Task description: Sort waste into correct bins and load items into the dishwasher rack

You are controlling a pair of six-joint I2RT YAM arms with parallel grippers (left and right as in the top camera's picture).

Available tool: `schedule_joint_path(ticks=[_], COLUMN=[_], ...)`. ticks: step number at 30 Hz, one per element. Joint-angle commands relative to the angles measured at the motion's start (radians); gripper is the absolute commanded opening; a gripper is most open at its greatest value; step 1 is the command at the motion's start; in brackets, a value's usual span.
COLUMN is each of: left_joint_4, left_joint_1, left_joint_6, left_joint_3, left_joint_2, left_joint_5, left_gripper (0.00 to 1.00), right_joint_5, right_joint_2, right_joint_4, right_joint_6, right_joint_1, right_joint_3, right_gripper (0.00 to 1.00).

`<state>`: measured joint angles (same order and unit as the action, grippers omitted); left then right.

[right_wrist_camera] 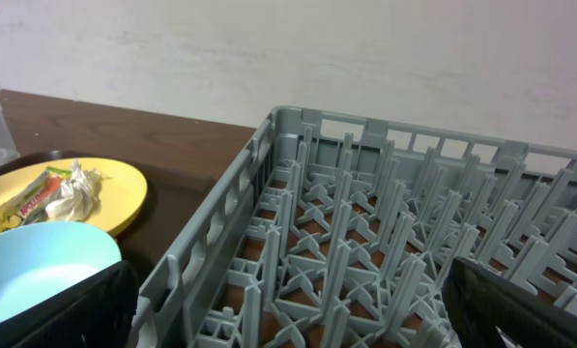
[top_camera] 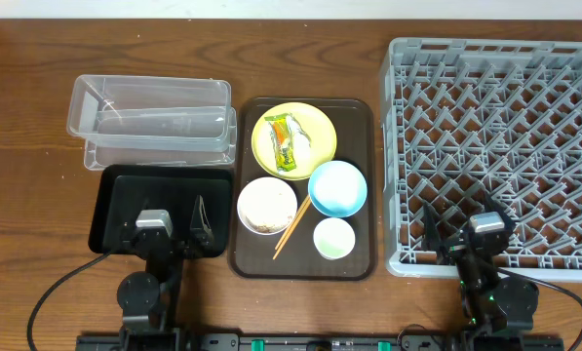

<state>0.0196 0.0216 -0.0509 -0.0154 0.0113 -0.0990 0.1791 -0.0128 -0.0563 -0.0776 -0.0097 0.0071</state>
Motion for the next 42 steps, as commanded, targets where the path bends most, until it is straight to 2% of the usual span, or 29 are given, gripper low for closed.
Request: schedule_joint_path(ticks=[1,42], left_joint_4=[0.040,0.040], left_joint_1=[-0.005,-0.005], left_joint_6=[0.009,0.010], left_joint_3=[0.011,0.011], left_joint_2=[0.018,-0.007], left_joint_5=[-0.028,-0.021], left_gripper=[0.95,0.95], right_joint_5=[-0.010,-0.022], right_joint_2=[0.006,0.006], right_joint_4=[-0.004,0.001], right_joint_6=[-0.010,-0.010], right_joint_1=[0.005,0.004], right_joint_3=[-0.002,-0.002], right_gripper=[0.99,0.99])
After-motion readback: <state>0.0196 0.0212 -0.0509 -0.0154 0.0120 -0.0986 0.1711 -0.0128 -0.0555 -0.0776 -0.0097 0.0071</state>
